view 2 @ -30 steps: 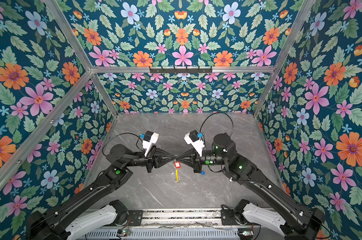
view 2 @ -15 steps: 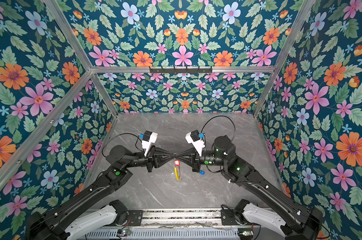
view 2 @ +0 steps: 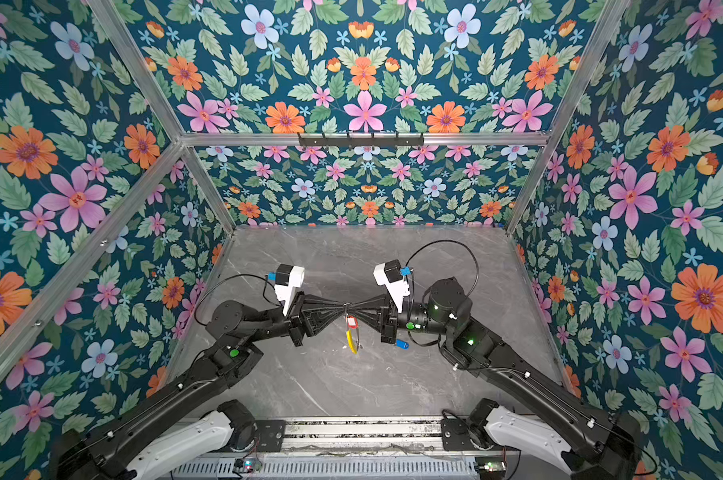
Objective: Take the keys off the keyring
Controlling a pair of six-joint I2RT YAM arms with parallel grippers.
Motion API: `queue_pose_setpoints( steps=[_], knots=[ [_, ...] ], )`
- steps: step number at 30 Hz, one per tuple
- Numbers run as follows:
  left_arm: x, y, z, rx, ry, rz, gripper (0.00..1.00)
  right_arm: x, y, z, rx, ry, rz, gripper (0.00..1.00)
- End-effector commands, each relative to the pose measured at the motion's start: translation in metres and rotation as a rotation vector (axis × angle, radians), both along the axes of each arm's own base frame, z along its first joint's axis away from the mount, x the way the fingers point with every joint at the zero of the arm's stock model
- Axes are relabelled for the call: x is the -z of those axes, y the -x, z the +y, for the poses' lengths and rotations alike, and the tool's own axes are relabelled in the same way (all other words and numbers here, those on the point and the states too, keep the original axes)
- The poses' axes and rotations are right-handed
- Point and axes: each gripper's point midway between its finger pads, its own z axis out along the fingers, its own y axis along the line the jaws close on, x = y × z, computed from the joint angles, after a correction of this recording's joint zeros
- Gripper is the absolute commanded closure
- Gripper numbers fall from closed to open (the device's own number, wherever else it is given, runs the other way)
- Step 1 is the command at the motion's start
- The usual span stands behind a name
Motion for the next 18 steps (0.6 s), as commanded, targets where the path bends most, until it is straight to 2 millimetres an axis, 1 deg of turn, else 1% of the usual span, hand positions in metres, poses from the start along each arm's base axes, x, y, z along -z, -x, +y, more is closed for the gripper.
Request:
queue_pose_setpoints(
  steps=[1,6,7,10,14,17,18],
  knots=[
    [-0.014,0.009,0.003,0.03,0.043,-0.059,0.89,-0.012,-0.009,-0.002,0.061,-0.049,-0.021,1.0],
    [-0.016,0.01,0.002,0.043,0.043,-0.056,0.86,-0.012,-0.008,0.0,0.062,-0.048,-0.023,1.0],
    [-0.016,0.01,0.002,0.045,0.043,-0.056,0.88,-0.012,-0.008,0.001,0.062,-0.049,-0.024,1.0],
    [-0.015,0.009,0.001,0.044,0.042,-0.049,1.0,-0.013,-0.008,0.002,0.059,-0.052,-0.02,1.0],
    [-0.016,0.006,0.001,0.025,0.039,-0.044,1.0,-0.01,-0.009,0.005,0.064,-0.046,-0.01,1.0],
    [-0.015,0.0,0.001,-0.02,0.007,-0.046,1.0,-0.009,-0.009,0.001,0.085,-0.04,-0.01,1.0],
    [-0.013,-0.003,0.001,-0.041,-0.014,-0.044,1.0,-0.009,-0.009,-0.002,0.095,-0.033,-0.015,0.95]
  ],
)
